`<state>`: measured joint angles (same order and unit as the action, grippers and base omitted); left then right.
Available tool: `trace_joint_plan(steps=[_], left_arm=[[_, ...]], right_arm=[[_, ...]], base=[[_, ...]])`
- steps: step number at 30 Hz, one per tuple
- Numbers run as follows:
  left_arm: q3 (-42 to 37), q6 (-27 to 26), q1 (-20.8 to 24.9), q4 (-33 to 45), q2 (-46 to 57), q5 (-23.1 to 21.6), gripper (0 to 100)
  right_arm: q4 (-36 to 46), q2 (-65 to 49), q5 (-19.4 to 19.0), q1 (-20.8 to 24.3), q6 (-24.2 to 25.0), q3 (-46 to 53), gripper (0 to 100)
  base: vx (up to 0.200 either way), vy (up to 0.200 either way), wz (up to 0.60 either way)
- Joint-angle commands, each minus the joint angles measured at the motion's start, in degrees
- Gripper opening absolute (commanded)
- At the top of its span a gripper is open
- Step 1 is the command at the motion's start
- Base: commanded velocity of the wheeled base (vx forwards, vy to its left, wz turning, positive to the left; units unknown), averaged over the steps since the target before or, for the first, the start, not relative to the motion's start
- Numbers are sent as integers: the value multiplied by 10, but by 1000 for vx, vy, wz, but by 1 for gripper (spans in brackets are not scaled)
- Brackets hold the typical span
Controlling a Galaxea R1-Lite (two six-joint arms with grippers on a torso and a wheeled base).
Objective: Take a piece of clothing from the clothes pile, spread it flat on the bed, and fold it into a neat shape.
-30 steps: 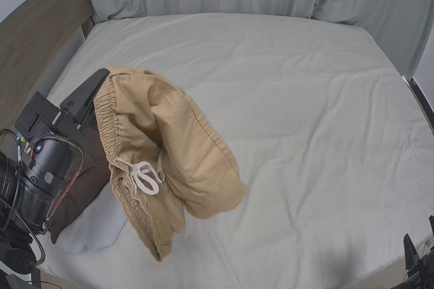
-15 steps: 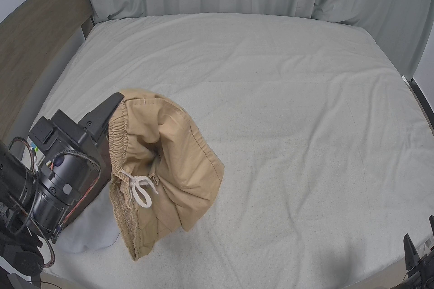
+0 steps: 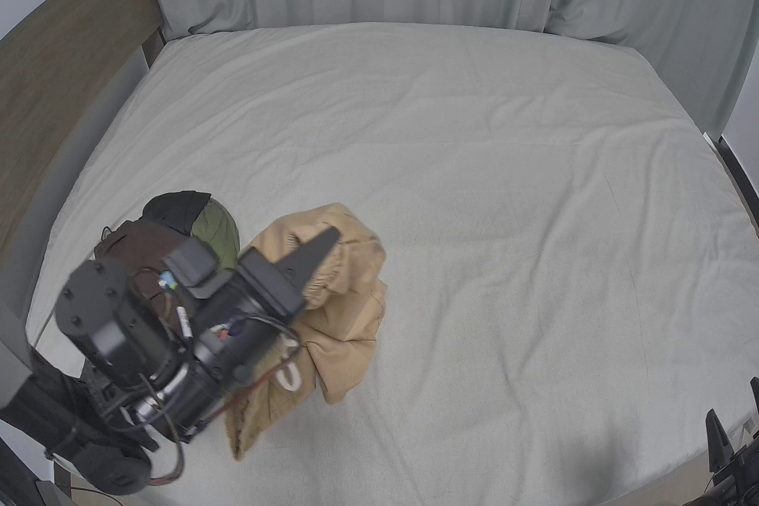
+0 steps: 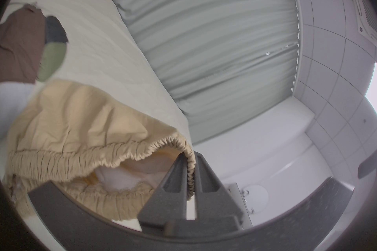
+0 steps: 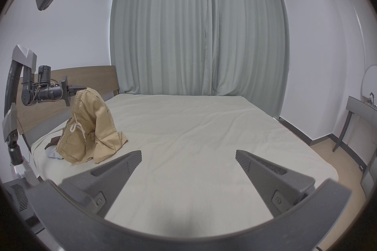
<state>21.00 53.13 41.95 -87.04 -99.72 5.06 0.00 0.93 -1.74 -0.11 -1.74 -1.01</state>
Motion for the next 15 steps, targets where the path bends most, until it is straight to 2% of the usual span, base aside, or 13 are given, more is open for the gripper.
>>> trace_joint_plan(steps=[1, 6, 7, 8, 14, 15], left_arm=[[122, -11, 129, 6, -121, -2, 0], [218, 7, 215, 31, -116, -24, 0], [218, 7, 215, 31, -116, -24, 0], [250, 25, 248, 28, -90, -37, 0], [272, 39, 250, 25, -36, -37, 0], [269, 65, 233, 29, 3, -37, 0]], right_arm=[[0, -2, 0, -1, 0, 10, 100], [0, -2, 0, 0, 0, 10, 100], [0, -2, 0, 0, 0, 10, 100], [0, -2, 0, -1, 0, 10, 100], [0, -2, 0, -1, 0, 10, 100], [0, -2, 0, 0, 0, 10, 100]], base=[[0, 0, 0], [0, 0, 0], [0, 0, 0], [0, 0, 0], [0, 0, 0], [0, 0, 0]])
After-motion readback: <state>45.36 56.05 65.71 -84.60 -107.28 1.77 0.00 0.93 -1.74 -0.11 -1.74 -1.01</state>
